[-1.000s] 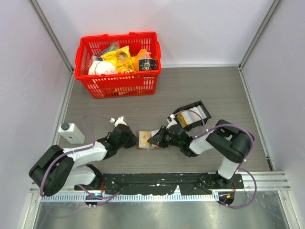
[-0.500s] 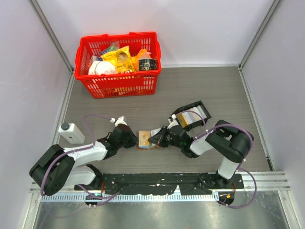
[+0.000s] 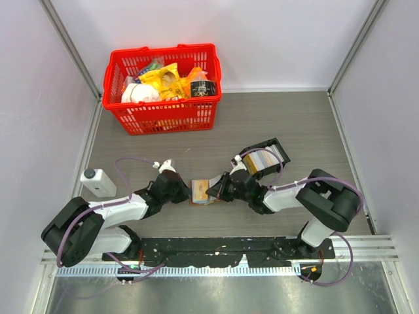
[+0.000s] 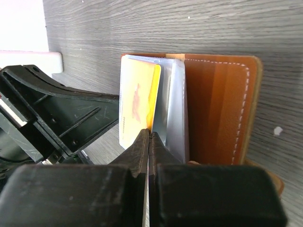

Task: Put the credit cards into the card holder
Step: Insert the credit card into the card holder, then pick up the credit card from the storage box.

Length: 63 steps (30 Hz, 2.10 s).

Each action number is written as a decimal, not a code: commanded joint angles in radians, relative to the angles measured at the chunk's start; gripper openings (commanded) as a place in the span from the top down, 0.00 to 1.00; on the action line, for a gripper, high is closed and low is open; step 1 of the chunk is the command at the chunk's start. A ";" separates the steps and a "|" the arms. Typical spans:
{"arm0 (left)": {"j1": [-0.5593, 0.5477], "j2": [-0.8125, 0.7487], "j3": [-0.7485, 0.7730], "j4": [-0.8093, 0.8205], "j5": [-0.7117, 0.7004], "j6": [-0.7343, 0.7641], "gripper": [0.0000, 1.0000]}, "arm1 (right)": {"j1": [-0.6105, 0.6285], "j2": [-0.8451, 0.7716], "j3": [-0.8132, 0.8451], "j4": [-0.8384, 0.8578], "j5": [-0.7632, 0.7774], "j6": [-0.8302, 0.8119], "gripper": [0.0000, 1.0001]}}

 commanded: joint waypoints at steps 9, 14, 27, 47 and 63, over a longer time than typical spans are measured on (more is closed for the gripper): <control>-0.018 0.017 -0.042 -0.165 0.020 0.022 1.00 | 0.015 -0.069 0.016 -0.166 0.086 -0.061 0.99; -0.018 0.021 -0.042 -0.165 0.020 0.025 1.00 | 0.015 -0.082 0.010 -0.198 0.095 -0.067 0.99; -0.018 0.008 -0.029 -0.196 0.018 0.028 1.00 | 0.002 -0.255 0.109 -0.372 0.043 -0.224 0.76; -0.018 -0.095 0.044 -0.285 0.041 0.046 1.00 | -0.373 -0.220 0.551 -1.102 0.344 -0.824 0.43; -0.018 -0.065 0.035 -0.254 0.047 0.048 1.00 | -0.363 0.006 0.633 -1.146 0.405 -0.920 0.39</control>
